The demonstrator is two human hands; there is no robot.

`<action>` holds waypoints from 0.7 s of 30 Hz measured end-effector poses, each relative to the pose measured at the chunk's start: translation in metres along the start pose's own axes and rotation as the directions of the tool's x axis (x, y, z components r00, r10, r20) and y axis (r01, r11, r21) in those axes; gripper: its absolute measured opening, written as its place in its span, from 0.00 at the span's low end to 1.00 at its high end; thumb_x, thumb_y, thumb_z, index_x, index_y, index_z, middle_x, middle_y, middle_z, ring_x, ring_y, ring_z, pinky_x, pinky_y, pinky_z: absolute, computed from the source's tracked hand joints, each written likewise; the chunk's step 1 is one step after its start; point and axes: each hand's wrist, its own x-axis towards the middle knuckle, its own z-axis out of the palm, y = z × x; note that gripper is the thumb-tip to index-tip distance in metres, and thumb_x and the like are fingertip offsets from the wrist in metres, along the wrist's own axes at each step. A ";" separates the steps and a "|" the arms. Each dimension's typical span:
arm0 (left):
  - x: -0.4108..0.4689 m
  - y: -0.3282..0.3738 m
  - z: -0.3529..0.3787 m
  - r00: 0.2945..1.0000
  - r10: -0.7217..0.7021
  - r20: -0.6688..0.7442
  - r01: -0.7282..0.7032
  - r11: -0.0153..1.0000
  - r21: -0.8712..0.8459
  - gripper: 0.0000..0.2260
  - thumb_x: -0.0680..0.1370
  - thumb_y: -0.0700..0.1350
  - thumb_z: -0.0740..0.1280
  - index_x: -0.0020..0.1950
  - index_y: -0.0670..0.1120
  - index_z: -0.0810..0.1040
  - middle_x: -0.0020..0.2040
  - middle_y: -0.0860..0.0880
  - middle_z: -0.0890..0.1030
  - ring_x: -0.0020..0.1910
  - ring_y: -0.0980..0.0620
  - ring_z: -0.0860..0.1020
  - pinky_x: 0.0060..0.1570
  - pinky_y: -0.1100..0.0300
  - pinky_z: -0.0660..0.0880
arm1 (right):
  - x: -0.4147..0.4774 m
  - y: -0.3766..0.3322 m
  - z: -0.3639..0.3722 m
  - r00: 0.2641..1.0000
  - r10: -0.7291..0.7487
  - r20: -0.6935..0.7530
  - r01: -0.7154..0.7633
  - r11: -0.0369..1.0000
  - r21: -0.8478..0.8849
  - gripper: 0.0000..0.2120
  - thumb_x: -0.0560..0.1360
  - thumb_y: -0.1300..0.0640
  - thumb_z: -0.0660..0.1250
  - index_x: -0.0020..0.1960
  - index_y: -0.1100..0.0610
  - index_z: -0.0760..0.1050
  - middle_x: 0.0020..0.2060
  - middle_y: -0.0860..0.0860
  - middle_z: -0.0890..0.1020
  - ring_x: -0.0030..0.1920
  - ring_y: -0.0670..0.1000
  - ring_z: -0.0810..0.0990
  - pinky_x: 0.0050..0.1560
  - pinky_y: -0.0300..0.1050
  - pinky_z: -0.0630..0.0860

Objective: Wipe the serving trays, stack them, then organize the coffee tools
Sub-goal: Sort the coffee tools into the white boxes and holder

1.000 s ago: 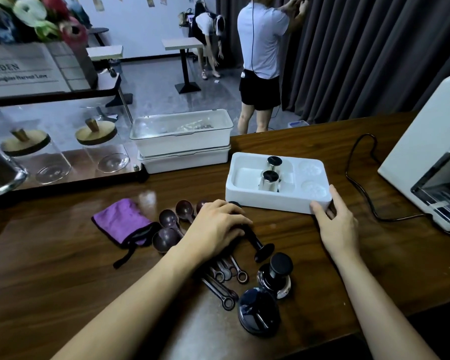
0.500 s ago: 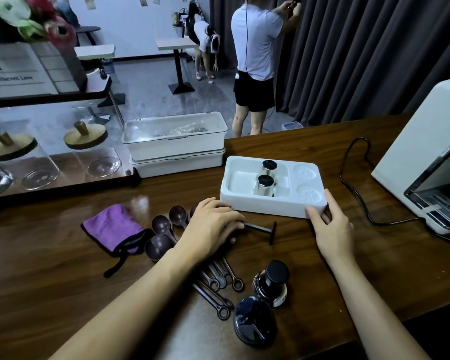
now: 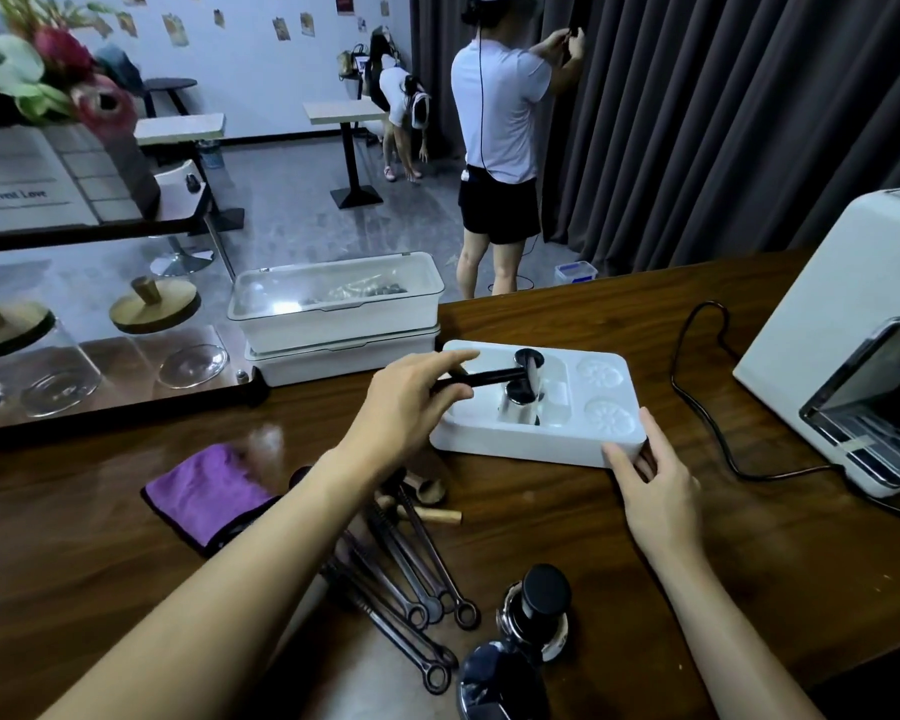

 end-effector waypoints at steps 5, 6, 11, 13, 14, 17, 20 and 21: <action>0.032 -0.001 0.016 1.000 0.005 0.020 -0.005 1.000 0.021 0.14 0.80 0.49 0.71 0.65 0.55 0.82 0.52 0.58 0.82 0.54 0.56 0.77 0.48 0.66 0.68 | 0.000 0.002 0.000 1.000 0.014 0.005 -0.014 1.000 0.002 0.32 0.79 0.47 0.68 0.80 0.45 0.60 0.74 0.51 0.72 0.70 0.52 0.74 0.66 0.56 0.76; 0.036 -0.001 0.020 1.000 0.016 0.021 -0.016 1.000 0.018 0.13 0.80 0.48 0.71 0.64 0.54 0.82 0.53 0.58 0.82 0.54 0.56 0.77 0.49 0.65 0.70 | -0.001 0.003 -0.001 1.000 0.011 0.003 -0.011 1.000 -0.005 0.32 0.79 0.47 0.68 0.80 0.45 0.60 0.74 0.51 0.72 0.70 0.52 0.74 0.66 0.56 0.76; 0.049 -0.002 0.035 0.998 0.060 0.018 -0.062 0.996 0.068 0.11 0.79 0.47 0.72 0.62 0.53 0.83 0.51 0.56 0.82 0.50 0.52 0.77 0.48 0.57 0.72 | 0.001 0.004 0.000 1.000 0.007 -0.005 -0.007 1.000 -0.007 0.33 0.79 0.47 0.69 0.80 0.45 0.60 0.74 0.50 0.71 0.71 0.52 0.73 0.68 0.56 0.75; 0.052 -0.004 0.040 0.996 0.090 0.029 -0.092 0.991 0.096 0.12 0.78 0.47 0.73 0.61 0.52 0.84 0.49 0.55 0.82 0.48 0.51 0.76 0.46 0.59 0.68 | 0.002 0.005 0.001 1.000 0.004 -0.008 -0.004 1.000 -0.008 0.33 0.79 0.47 0.69 0.80 0.45 0.60 0.74 0.50 0.71 0.71 0.52 0.73 0.68 0.56 0.75; 0.053 -0.005 0.042 0.995 0.095 0.036 -0.098 0.990 0.101 0.12 0.78 0.47 0.73 0.61 0.51 0.84 0.49 0.54 0.82 0.48 0.52 0.76 0.45 0.60 0.67 | 0.002 0.006 0.001 1.000 0.003 -0.010 -0.003 1.000 -0.008 0.33 0.79 0.47 0.69 0.80 0.45 0.60 0.74 0.49 0.71 0.71 0.51 0.73 0.68 0.56 0.75; 0.054 -0.008 0.047 0.996 0.083 0.043 -0.087 0.992 0.089 0.12 0.78 0.46 0.74 0.61 0.51 0.82 0.49 0.54 0.83 0.49 0.51 0.76 0.47 0.58 0.70 | 0.002 0.007 0.001 1.000 -0.004 -0.013 0.004 1.000 -0.012 0.32 0.78 0.47 0.69 0.79 0.45 0.61 0.74 0.49 0.72 0.71 0.51 0.73 0.68 0.56 0.75; 0.054 -0.007 0.052 0.996 0.069 0.064 -0.073 0.995 0.071 0.12 0.77 0.46 0.74 0.60 0.49 0.81 0.50 0.54 0.84 0.52 0.51 0.77 0.50 0.55 0.74 | 0.002 0.007 0.001 1.000 -0.012 -0.015 0.012 1.000 -0.013 0.32 0.78 0.47 0.69 0.79 0.46 0.61 0.74 0.48 0.71 0.71 0.51 0.72 0.69 0.55 0.74; 0.054 -0.007 0.053 0.995 0.065 0.073 -0.070 0.995 0.071 0.12 0.77 0.46 0.74 0.60 0.48 0.81 0.50 0.53 0.84 0.53 0.51 0.78 0.51 0.55 0.75 | 0.002 0.007 0.001 1.000 -0.012 -0.014 0.012 1.000 -0.012 0.32 0.78 0.47 0.69 0.79 0.46 0.61 0.74 0.48 0.71 0.71 0.50 0.72 0.69 0.55 0.74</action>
